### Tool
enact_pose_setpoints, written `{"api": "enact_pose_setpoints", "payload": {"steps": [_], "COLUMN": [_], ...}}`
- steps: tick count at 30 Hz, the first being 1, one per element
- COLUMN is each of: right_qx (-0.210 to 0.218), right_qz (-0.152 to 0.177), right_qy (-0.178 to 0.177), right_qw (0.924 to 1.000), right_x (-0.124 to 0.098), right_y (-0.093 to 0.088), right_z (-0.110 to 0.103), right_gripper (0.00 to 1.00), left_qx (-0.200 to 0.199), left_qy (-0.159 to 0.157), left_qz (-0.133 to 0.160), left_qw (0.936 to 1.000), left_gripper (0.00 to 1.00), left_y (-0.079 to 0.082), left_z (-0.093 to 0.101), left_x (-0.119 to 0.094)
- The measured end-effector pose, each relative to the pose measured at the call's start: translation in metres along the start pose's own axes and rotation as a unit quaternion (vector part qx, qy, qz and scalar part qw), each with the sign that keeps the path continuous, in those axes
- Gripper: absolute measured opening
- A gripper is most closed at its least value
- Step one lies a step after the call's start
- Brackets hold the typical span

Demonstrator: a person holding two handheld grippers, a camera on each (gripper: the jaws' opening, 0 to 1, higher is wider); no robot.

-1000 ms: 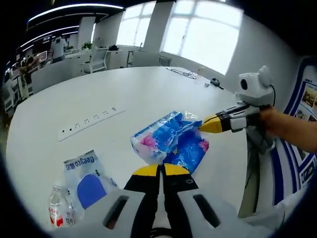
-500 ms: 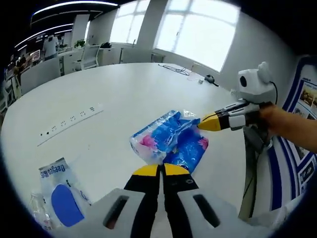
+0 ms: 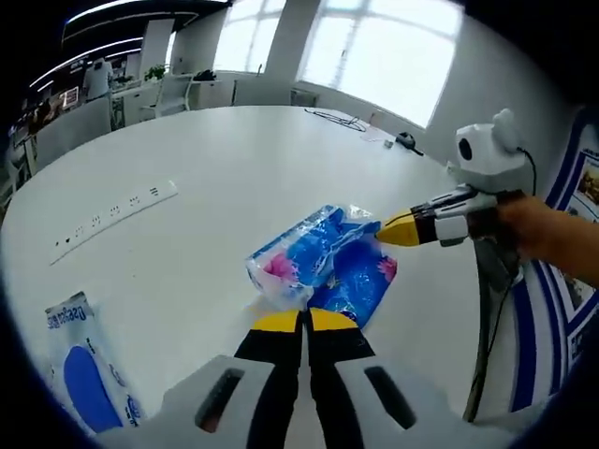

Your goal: Arrange the tabletop items into an orderly group along one side of the table until the central work area is clear of visible clutter.

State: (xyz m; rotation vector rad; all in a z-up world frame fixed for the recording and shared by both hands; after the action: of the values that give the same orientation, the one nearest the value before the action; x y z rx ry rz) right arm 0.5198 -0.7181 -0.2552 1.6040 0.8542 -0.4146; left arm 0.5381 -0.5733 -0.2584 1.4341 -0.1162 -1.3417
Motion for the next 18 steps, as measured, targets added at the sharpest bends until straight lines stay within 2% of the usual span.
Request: {"api": "enact_pose_setpoints", "payload": {"steps": [4,11,18], "right_qx": [0.009,0.018,0.021], "right_qz": [-0.002,-0.003,-0.004], "right_qy": [-0.004,-0.009,-0.011], "right_qw": [0.9999,0.9998,0.9997], "right_x": [0.005,0.016,0.022], "right_y": [-0.005,-0.012,-0.018], "right_z": [0.010,0.025,0.031], "right_gripper": [0.00,0.00,0.00], "left_qx": [-0.017,-0.024,-0.028], "left_qy": [0.006,0.009,0.012], "left_qz": [0.003,-0.005,-0.013], "left_qw": [0.9998,0.9997,0.9995], "left_gripper": [0.00,0.00,0.00], "left_y": [-0.003,-0.012,-0.019], "left_z": [-0.001,0.000,0.001], "left_x": [0.012,0.031,0.042]}}
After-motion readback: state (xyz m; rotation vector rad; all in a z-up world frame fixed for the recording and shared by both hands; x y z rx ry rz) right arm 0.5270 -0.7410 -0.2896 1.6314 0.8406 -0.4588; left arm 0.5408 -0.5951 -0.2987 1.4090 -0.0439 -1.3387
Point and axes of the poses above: the point that each gripper's makers call its tool centre point, and the gripper's own axes: x roughly forward along the fingers, z roughly to its right, y roughly out of its top, the point moved 3 cm from there along -x, roughly backward along the fingers
